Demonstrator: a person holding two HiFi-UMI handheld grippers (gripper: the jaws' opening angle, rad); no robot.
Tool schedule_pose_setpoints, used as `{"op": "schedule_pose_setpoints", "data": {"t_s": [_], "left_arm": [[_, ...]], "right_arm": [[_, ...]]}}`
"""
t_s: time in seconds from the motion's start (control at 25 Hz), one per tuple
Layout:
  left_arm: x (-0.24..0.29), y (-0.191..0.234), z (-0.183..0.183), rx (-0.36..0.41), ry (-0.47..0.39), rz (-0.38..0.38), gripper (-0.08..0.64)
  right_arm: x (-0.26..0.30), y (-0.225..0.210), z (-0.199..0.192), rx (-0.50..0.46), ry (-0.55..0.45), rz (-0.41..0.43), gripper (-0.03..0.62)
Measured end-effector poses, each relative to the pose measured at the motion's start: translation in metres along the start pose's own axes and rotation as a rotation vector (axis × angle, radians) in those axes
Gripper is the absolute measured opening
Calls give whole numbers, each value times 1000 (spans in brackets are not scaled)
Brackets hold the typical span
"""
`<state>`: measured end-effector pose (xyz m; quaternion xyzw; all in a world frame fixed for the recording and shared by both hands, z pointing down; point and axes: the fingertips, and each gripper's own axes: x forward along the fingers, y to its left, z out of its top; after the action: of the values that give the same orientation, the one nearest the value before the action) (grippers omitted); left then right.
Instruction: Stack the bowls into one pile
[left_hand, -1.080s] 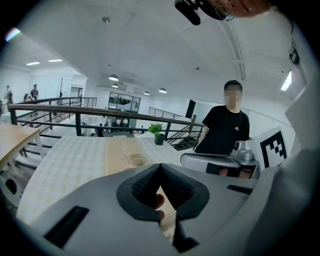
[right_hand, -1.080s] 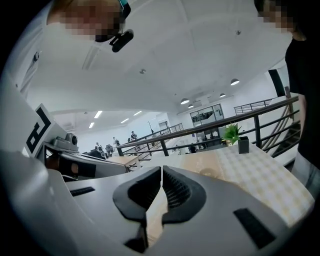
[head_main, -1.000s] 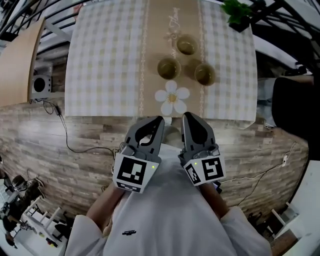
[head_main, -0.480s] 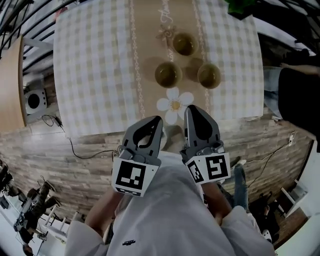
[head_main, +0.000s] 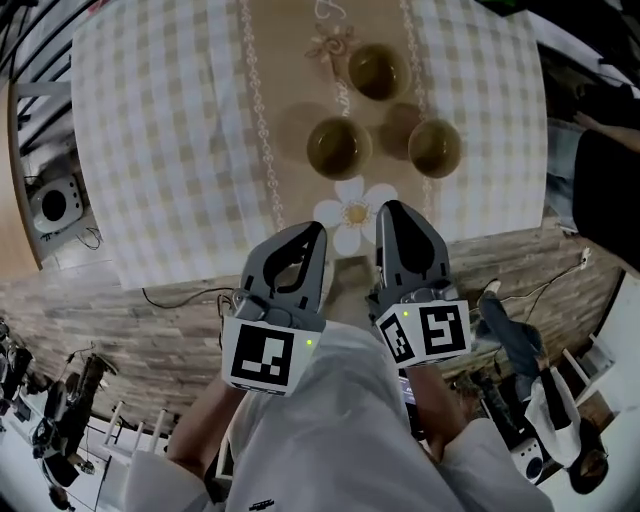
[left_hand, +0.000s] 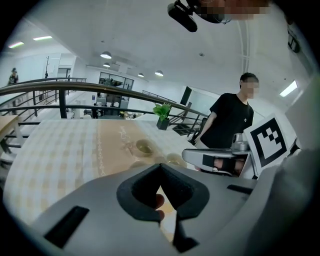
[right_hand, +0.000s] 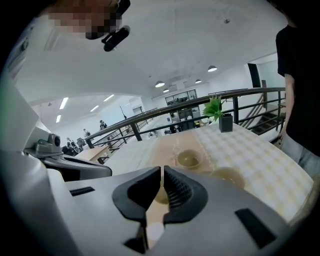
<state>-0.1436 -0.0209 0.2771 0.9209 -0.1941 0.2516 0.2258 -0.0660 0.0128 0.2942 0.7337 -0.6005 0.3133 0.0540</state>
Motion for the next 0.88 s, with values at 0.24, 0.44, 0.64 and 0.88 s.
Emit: {"op": "schedule_pose_setpoints", "data": {"t_s": [0.24,0.44,0.64,0.88], "left_arm": [[29,21,-19,-51,38,26,18],[48,36,-35,-84,63,52,18],[64,49,-44,-105,86,66,18],[84,58,-65,-113,108,70,18]], "right_arm": [[37,-16,-20,-6,47,-18,38],[62,-33,-37,18,78,-56,39],[83,-47,-43,-5,111,-95,40],[105,-65,-68,46,130,-143,40]]}}
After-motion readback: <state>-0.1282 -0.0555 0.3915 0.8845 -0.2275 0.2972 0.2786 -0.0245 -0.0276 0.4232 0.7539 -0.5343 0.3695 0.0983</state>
